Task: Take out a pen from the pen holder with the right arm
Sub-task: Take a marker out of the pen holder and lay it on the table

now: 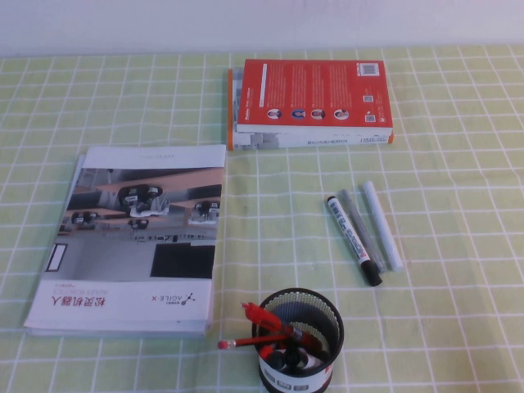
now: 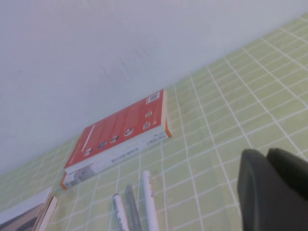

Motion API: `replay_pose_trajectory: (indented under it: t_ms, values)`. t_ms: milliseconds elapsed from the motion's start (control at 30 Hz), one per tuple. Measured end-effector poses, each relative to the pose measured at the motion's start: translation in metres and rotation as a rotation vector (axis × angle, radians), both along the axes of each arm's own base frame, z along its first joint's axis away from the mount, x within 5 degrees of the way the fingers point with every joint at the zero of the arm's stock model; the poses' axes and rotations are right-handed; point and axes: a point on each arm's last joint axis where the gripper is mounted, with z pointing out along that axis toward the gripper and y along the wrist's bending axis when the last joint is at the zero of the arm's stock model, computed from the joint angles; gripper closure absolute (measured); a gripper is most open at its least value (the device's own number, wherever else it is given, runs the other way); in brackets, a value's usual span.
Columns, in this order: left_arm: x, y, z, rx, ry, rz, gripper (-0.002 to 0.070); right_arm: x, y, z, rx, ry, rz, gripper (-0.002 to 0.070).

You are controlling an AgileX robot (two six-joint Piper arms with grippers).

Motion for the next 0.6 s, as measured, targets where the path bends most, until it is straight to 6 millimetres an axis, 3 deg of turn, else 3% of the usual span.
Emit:
replay_pose_trajectory:
  t_ms: [133,333,600]
  values:
    - [0.0,0.0,0.0,0.0,0.0,0.0,0.068,-0.002,0.004,0.004,0.006,0.033,0.043,0.0689]
    - [0.0,0.0,0.0,0.0,0.0,0.0,0.068,-0.003,0.012,0.043,-0.002,0.087,0.136,0.0689]
    - [0.0,0.0,0.0,0.0,0.0,0.0,0.068,0.016,0.024,0.063,-0.085,0.422,0.3,0.0689]
